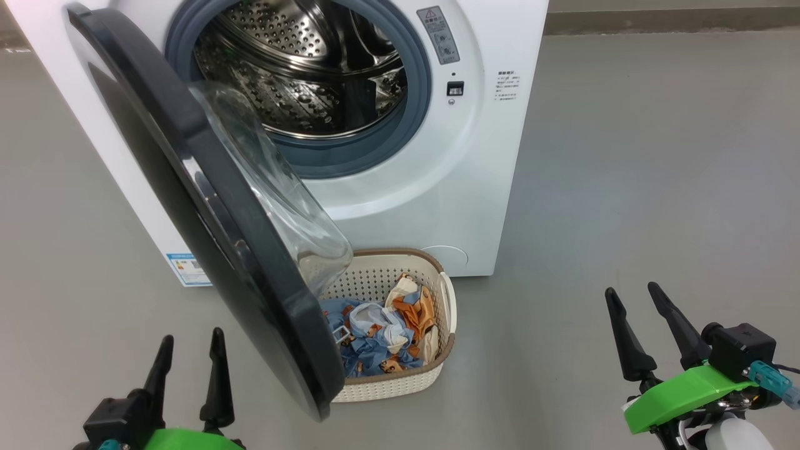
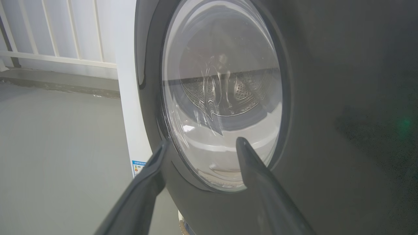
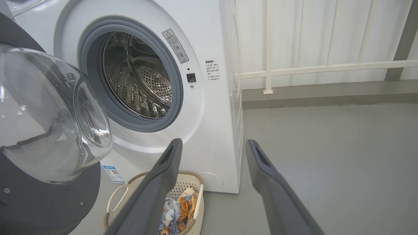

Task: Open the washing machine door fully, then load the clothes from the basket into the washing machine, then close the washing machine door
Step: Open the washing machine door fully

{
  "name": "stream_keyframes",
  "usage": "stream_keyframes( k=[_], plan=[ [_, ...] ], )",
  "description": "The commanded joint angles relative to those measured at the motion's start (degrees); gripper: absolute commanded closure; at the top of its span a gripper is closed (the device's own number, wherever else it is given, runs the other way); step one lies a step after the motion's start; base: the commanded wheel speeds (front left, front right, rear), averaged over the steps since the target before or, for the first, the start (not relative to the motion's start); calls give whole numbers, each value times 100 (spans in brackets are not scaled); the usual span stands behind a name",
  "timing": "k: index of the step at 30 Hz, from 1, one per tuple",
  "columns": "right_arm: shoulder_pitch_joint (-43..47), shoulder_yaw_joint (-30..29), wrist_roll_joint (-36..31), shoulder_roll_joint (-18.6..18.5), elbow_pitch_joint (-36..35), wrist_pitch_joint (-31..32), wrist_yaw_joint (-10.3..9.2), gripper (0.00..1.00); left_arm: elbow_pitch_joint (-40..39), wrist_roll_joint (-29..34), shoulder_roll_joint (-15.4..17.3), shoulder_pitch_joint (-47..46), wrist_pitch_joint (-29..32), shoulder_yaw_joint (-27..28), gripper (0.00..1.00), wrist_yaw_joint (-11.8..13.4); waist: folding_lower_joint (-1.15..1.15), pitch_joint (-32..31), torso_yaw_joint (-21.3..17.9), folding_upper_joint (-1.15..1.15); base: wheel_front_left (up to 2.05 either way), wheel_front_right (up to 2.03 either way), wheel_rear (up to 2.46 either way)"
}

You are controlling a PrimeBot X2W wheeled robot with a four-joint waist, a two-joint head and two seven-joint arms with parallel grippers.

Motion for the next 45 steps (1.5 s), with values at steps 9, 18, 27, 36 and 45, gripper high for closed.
stream_keyframes(
  k=[9, 18, 27, 36, 45],
  plan=[
    [17, 48, -88, 8, -232, -70, 9, 0, -113, 37, 93, -163, -37, 182, 0, -12, 0, 7, 33, 0, 0, 0, 0],
    [2, 48, -61, -2, -179, -70, 9, 0, -94, 8, 93, -196, -37, 169, 0, -16, 0, 19, 48, 0, 0, 0, 0],
    [-5, 33, -25, 13, -127, -70, 9, 0, -101, 15, 93, -258, -37, 165, 99, -43, 0, 28, 55, 0, 0, 0, 0],
    [-25, 20, -12, 47, -86, -70, 9, 0, -794, -95, 93, -381, -37, 198, 100, -41, 0, 19, 75, 0, 0, 0, 0],
    [-24, 67, 7, 84, -73, -70, 9, 0, -2089, -80, 93, -490, -37, -72, 100, 46, 0, -2, 84, 0, 0, 0, 0]
  ],
)
